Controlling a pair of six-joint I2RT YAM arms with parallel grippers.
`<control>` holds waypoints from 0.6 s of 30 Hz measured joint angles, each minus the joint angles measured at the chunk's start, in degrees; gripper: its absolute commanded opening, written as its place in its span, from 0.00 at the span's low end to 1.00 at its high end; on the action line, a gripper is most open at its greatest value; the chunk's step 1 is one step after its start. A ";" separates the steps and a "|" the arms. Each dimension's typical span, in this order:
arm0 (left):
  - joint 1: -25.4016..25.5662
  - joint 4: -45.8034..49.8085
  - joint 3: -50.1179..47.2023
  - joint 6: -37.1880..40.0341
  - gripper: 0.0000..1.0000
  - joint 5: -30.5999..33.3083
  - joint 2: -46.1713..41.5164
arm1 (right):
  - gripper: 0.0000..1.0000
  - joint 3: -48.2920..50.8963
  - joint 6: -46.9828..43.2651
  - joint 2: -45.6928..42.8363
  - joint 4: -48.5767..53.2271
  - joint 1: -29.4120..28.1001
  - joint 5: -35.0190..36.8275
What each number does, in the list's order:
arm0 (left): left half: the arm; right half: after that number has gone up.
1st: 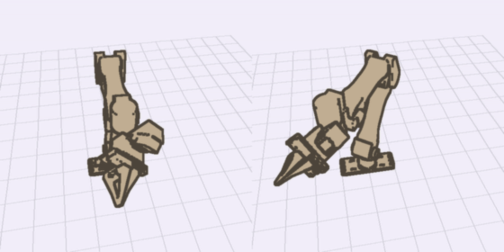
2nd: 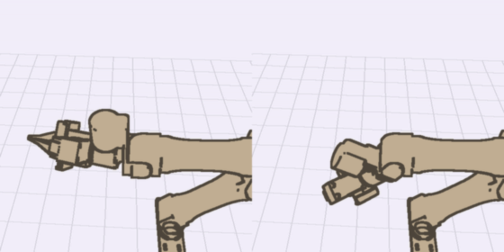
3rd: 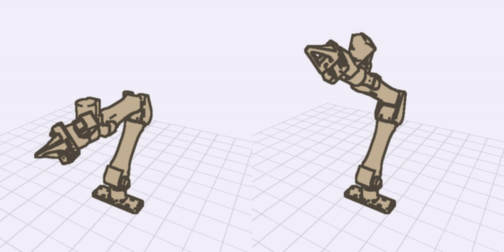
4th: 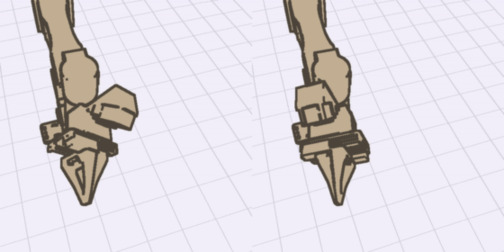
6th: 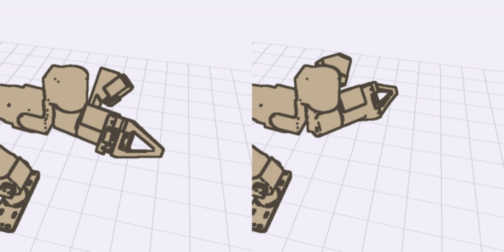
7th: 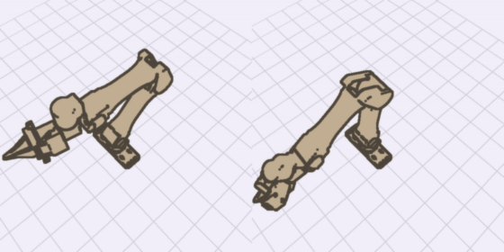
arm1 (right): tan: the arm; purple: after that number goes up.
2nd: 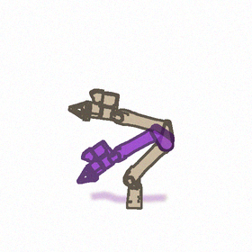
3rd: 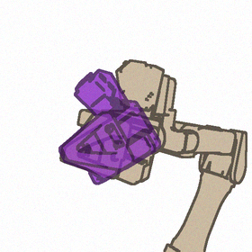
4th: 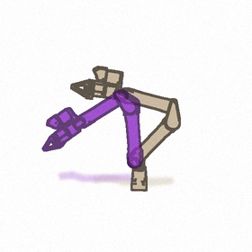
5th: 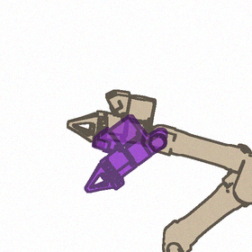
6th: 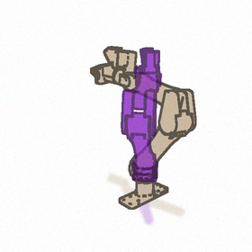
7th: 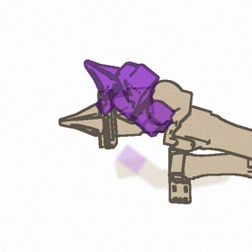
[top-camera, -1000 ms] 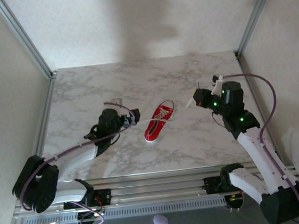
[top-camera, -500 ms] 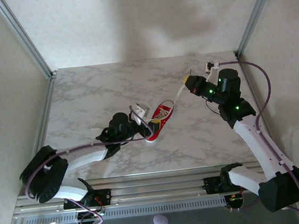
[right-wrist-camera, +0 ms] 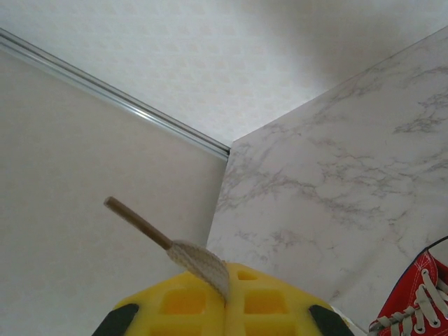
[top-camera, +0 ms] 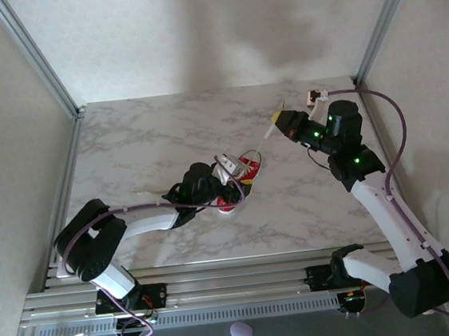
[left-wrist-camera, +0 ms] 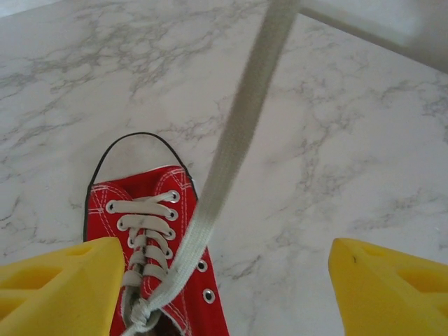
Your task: Tie the shoes
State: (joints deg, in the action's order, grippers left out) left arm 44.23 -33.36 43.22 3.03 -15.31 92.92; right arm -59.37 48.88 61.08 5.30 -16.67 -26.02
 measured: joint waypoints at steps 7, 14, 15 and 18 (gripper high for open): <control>0.00 0.22 2.43 0.11 0.24 4.09 2.78 | 0.00 -0.02 -0.09 -0.50 0.55 -0.33 -0.04; -0.44 -0.04 2.38 -0.87 0.00 6.21 2.78 | 0.00 -0.02 -4.61 -2.64 9.29 -0.52 8.13; -0.66 -0.33 2.16 -1.27 0.00 6.10 2.69 | 0.00 0.81 -5.33 -2.99 9.97 -0.52 9.97; -1.81 -0.98 0.83 -2.67 0.00 5.27 1.90 | 0.00 6.01 -7.13 -3.78 11.98 -0.59 14.25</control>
State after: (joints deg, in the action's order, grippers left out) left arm 42.41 -34.35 44.05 0.36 -10.04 94.83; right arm -53.36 41.76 57.30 17.28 -17.26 -11.77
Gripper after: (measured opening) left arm 0.047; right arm 0.040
